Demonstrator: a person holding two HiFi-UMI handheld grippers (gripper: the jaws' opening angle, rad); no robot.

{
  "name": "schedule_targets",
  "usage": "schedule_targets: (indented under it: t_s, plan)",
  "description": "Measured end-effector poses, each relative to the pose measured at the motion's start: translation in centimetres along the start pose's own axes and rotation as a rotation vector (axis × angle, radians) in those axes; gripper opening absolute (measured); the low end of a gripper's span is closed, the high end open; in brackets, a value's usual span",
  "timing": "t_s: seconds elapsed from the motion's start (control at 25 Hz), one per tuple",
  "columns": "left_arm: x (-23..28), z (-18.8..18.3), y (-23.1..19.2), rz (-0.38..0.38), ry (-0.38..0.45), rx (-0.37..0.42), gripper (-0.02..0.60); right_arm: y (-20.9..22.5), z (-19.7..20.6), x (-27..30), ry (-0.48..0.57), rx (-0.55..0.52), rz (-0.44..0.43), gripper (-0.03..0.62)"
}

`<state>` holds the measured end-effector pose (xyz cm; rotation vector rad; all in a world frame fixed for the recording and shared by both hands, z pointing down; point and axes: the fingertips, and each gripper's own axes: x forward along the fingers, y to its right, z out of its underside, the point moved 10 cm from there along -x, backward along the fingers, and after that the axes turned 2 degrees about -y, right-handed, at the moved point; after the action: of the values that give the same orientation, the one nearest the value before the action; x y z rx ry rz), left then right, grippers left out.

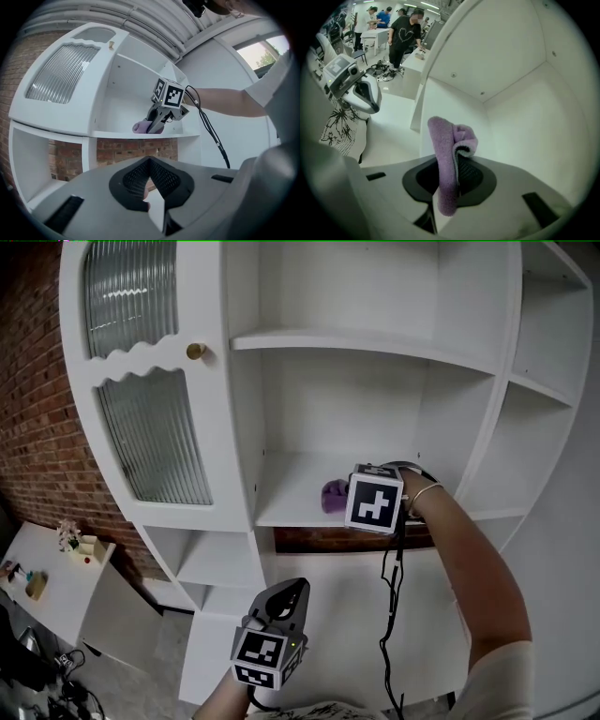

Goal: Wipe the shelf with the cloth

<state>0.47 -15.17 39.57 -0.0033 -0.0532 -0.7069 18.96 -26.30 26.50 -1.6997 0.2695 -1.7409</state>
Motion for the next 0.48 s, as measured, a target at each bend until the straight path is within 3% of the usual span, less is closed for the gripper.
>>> schedule_targets:
  t_s: [0.48]
  plan:
    - [-0.8, -0.7, 1.7, 0.080, 0.018, 0.008, 0.013, -3.6, 0.4, -3.8, -0.058, -0.023, -0.033, 0.071]
